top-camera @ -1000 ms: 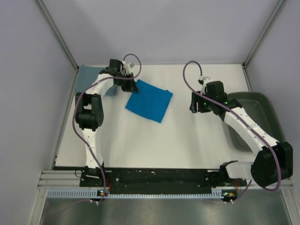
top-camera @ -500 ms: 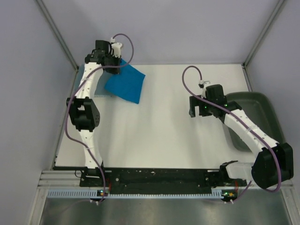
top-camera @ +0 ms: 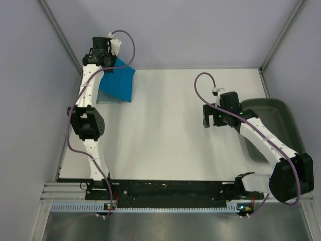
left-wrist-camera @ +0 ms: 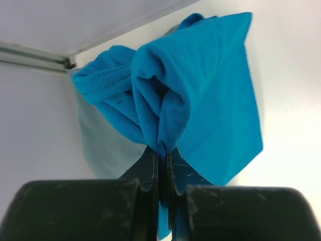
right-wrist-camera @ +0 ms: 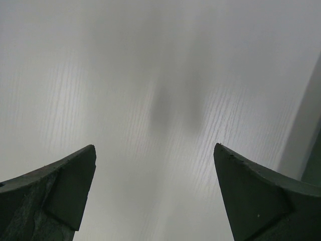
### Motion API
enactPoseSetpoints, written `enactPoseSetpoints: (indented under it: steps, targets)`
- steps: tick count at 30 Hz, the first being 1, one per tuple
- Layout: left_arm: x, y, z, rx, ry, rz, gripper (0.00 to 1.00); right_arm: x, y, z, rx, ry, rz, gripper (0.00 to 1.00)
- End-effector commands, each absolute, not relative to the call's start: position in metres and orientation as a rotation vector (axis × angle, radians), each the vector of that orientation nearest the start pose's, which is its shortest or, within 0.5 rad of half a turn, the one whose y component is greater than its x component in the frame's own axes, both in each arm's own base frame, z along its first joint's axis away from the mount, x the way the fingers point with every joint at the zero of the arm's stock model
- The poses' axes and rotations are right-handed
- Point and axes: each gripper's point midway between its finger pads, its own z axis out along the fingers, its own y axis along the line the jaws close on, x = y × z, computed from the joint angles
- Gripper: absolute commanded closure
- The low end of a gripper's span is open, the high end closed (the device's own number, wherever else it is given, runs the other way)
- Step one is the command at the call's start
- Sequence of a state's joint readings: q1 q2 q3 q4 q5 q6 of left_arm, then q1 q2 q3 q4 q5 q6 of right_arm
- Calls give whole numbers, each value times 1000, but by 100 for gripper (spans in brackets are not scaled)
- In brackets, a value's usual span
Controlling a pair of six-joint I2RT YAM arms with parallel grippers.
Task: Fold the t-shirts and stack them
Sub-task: Put the neatly folded tshirt into the corner of the board with the left arm
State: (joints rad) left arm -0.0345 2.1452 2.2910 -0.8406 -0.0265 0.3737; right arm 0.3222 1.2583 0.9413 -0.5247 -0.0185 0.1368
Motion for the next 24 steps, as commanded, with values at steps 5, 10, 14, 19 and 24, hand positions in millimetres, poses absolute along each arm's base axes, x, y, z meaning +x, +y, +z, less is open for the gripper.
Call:
enactPoseSetpoints:
  steps: [5,10,14,19,24]
  targets:
    - [581,62,299,332,2064,445,100,309,107,143,-234,2372,213,1]
    - [594,85,270,305,2099,509,100,308,106,141,-240,2377,208,1]
    - [607,110,245,268,2118,587,100,307,105,141,-246,2382,205,1]
    - [617,145,226,209,2121,742,53,308,106,142,-248,2382,205,1]
    - [616,168,241,141,2073,862,17,306,105,141,-239,2390,208,1]
